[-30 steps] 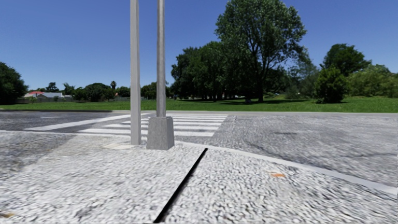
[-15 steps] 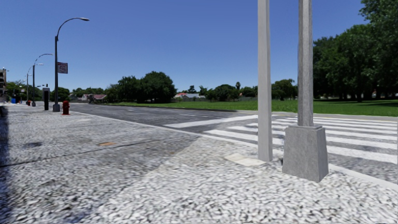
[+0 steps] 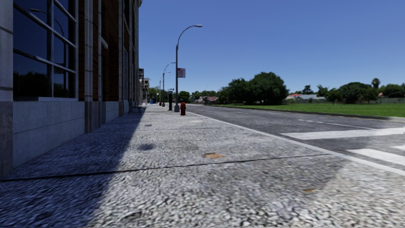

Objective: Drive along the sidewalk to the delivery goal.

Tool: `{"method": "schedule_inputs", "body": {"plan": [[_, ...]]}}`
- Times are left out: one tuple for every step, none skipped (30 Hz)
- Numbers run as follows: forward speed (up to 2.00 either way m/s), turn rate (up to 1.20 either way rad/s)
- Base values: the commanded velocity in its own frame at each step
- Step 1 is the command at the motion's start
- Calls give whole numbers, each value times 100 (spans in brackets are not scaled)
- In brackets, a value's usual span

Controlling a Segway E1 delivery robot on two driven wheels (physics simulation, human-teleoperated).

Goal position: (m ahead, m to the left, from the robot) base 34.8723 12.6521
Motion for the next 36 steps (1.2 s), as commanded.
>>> {"method": "schedule_inputs", "body": {"plan": [[197,85],[197,85],[197,80],[197,69],[197,61],[197,46],[197,28],[197,28],[197,23],[197,22],[197,21],[197,13],[197,13],[197,3],[197,0],[197,0],[197,0],[197,0],[197,0],[197,0],[197,0],[197,0],[197,0],[197,0],[197,0],[197,0],[197,0],[197,0],[197,0],[197,0],[197,0],[197,0],[197,0],[197,0],[197,0],[197,0]]}}
